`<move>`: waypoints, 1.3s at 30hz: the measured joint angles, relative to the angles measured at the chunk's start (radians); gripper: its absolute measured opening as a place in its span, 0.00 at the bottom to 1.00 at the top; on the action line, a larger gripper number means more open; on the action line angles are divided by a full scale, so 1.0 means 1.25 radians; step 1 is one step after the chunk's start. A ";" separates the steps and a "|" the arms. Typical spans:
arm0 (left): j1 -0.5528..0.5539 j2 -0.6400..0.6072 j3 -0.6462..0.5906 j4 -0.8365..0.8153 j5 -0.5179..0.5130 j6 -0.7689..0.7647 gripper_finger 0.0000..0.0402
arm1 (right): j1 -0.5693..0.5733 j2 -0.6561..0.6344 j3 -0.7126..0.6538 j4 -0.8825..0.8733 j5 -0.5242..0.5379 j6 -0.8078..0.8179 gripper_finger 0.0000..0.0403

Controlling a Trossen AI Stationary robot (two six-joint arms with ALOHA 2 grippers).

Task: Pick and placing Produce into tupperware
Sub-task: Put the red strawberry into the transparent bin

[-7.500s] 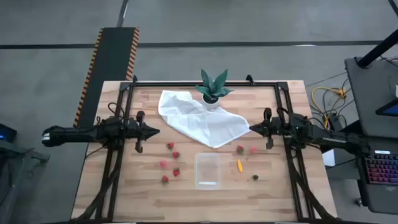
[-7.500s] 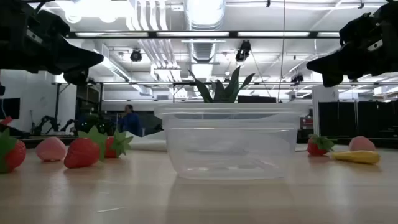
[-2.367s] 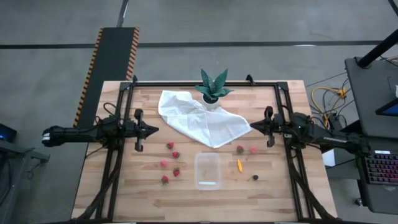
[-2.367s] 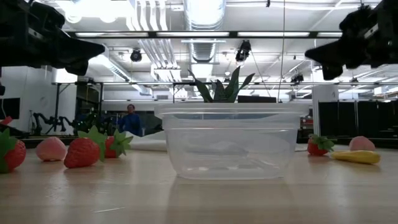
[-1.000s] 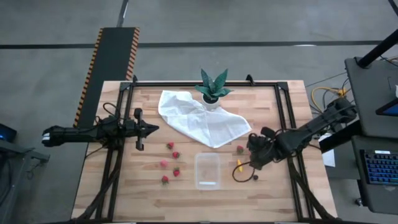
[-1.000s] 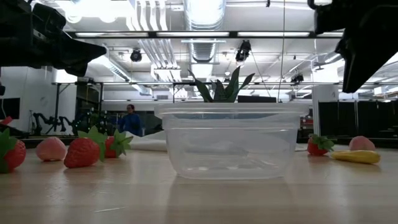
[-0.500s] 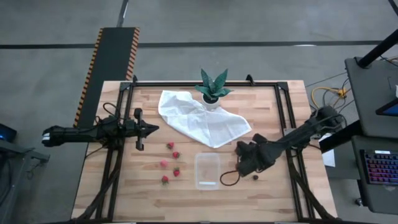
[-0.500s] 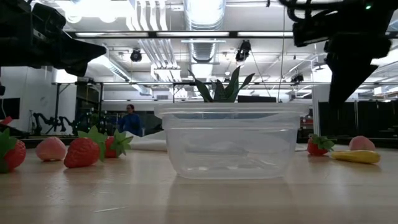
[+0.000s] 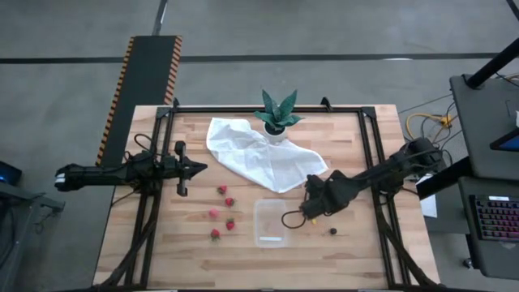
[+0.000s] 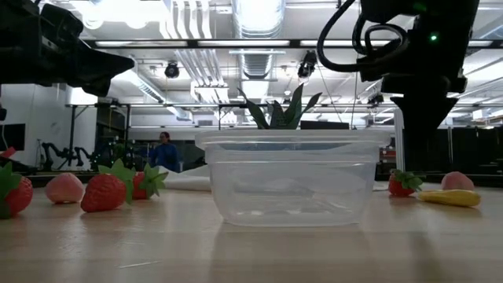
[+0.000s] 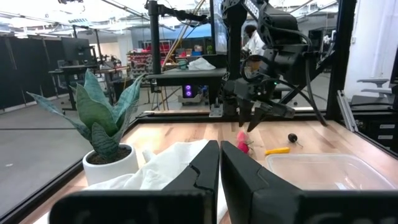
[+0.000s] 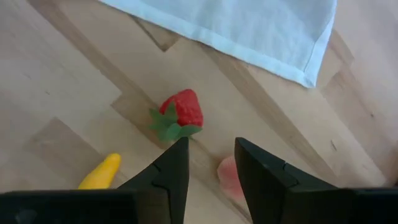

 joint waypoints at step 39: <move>0.000 0.002 0.000 -0.001 0.000 0.000 0.00 | -0.023 0.018 -0.070 0.154 -0.080 -0.013 0.32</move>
